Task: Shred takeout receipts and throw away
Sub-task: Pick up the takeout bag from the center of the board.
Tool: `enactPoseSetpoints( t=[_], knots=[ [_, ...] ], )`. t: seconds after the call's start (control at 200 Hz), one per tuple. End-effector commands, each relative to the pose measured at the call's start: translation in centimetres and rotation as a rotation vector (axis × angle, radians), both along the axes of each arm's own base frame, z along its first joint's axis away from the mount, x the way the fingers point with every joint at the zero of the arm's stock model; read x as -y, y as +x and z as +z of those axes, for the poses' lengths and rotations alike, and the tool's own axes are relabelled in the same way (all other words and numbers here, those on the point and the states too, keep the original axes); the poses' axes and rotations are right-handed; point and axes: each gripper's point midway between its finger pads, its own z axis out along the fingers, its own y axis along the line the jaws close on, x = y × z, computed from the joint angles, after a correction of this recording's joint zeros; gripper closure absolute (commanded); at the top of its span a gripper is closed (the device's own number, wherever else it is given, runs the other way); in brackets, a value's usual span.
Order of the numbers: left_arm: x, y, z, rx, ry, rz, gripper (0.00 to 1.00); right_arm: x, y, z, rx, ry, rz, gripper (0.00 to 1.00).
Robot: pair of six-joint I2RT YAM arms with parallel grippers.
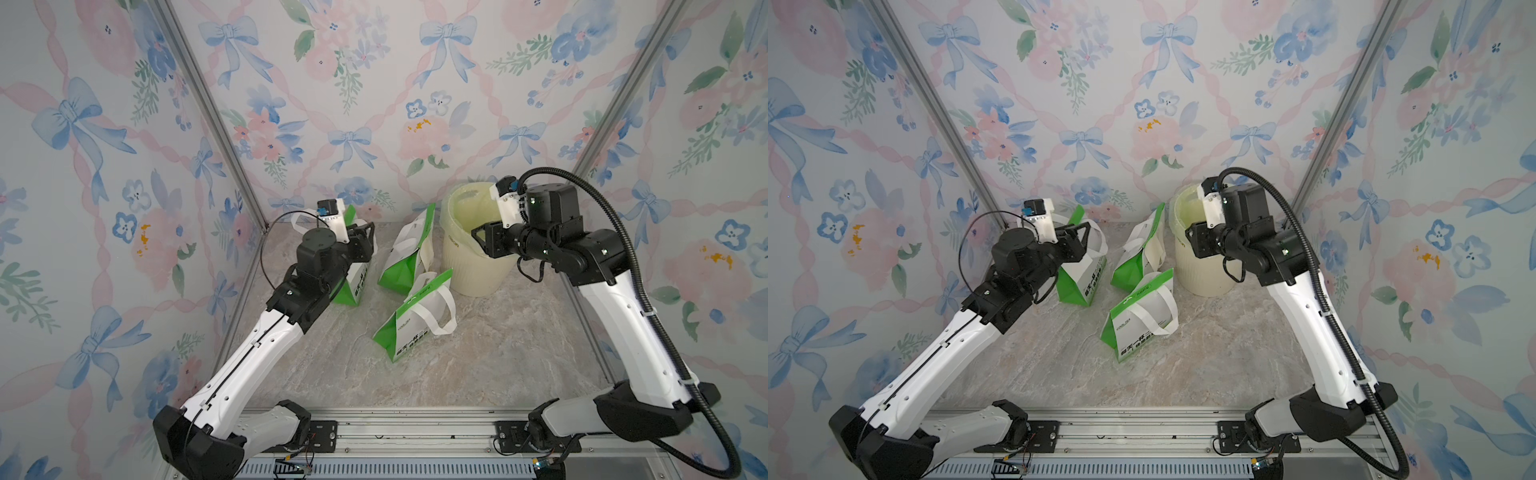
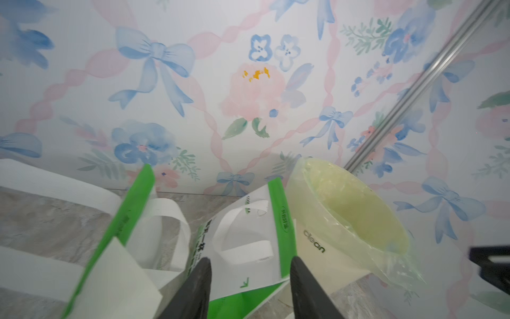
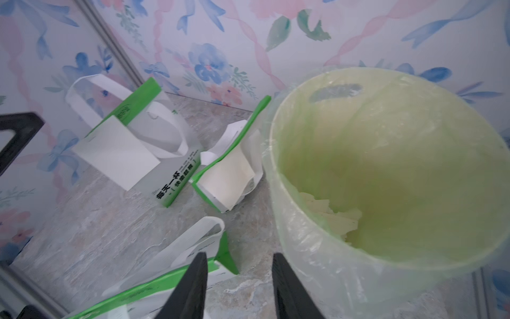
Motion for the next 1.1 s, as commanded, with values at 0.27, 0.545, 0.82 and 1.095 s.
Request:
enactPoseSetpoints(
  t=[0.27,0.545,0.82,1.095],
  knots=[
    [-7.5,0.9,-1.5,-0.122,0.088,0.095,0.42,-4.3,-2.9,-3.6,-0.102,-0.018,0.097,0.58],
    [-8.9,0.2,-4.3,-0.166,0.145,0.088,0.44,-5.0,-3.9,-4.4,-0.131,-0.015,0.106,0.57],
    [-8.0,3.1,-4.2,-0.242,0.153,0.056,0.49,-5.5,-4.0,-5.7,-0.165,-0.049,0.104,0.57],
    [-4.6,7.2,-4.4,-0.266,0.26,0.009,0.46,-6.1,-3.7,-6.0,-0.179,-0.07,0.117,0.57]
  ],
)
